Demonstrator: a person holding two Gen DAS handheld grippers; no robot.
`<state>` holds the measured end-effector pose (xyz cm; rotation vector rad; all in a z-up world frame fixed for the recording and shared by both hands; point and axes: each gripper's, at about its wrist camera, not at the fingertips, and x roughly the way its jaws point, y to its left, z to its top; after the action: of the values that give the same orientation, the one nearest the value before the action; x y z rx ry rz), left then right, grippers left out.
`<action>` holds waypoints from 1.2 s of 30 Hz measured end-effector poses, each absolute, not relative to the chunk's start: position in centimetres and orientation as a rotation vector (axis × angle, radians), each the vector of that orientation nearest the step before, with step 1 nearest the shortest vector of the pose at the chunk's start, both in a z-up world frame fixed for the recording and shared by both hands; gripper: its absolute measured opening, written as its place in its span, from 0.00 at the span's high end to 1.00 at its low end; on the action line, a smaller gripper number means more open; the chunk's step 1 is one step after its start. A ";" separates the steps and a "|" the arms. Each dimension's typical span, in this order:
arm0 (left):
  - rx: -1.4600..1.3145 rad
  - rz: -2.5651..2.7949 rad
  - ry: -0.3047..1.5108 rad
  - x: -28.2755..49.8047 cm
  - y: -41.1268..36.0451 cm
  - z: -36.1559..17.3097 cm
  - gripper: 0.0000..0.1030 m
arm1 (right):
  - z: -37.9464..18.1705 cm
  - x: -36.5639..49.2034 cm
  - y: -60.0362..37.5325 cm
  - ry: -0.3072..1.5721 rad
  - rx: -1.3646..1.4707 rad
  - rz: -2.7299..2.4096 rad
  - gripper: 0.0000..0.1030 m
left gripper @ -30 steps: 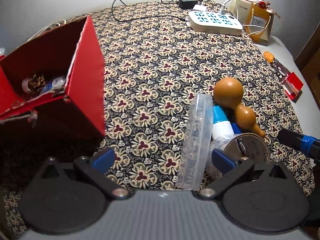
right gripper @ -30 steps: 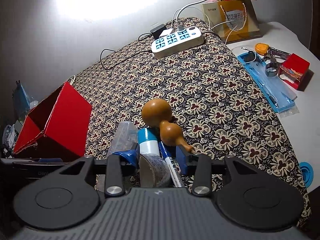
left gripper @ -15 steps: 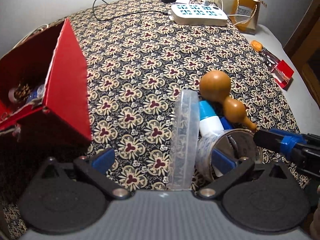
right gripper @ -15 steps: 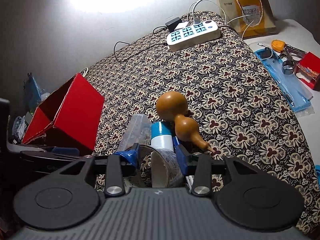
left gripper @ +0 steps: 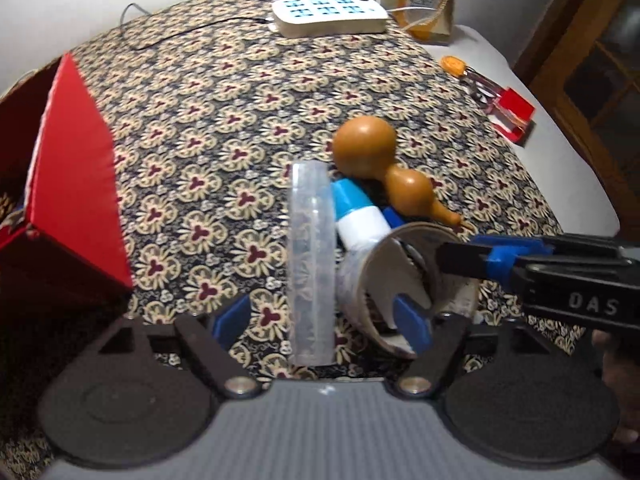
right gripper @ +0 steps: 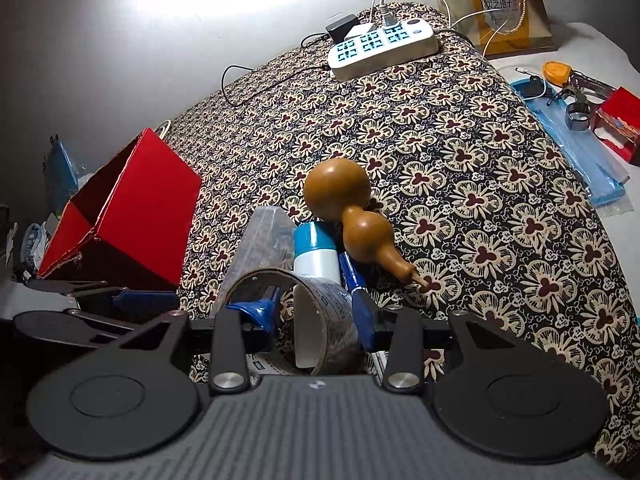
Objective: Organize rigid objects
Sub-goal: 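Grasp the clear plastic container with left gripper while right gripper grasps the tape roll, then carry both items into the red box and open both grippers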
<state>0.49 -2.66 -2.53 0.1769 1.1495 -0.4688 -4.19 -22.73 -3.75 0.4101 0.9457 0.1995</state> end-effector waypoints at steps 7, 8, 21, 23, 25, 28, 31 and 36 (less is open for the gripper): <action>0.198 -0.494 1.192 0.6 -3.9 -4.0 0.62 | -4.5 -4.0 -22.3 0.929 0.412 0.195 0.80; 0.207 -0.491 1.184 0.6 -4.1 -4.0 0.65 | -4.6 -4.0 -22.4 0.927 0.421 0.192 0.81; 0.233 -0.455 1.061 -0.3 -4.0 -2.2 0.68 | -4.6 -4.8 -23.5 0.868 0.524 0.184 0.98; 0.218 -0.468 1.022 -0.3 -3.5 -0.8 0.69 | -3.4 -5.0 -23.4 0.843 0.529 0.189 0.98; 0.216 -0.476 0.969 -0.3 -3.1 0.8 0.71 | -1.9 -5.0 -23.1 0.804 0.520 0.200 0.99; 0.191 -0.483 0.904 0.3 -1.9 3.2 0.71 | 0.6 -4.4 -22.3 0.732 0.502 0.212 0.99; 0.166 -0.466 0.825 0.9 0.2 5.9 0.71 | 3.0 -2.9 -20.6 0.671 0.487 0.253 0.98; 0.123 -0.372 0.703 2.8 6.4 10.3 0.71 | 6.8 0.8 -14.7 0.576 0.417 0.378 0.99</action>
<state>2.76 6.39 10.30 0.1235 0.7034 -0.3725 0.80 -14.73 6.79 0.4171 0.5759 0.3782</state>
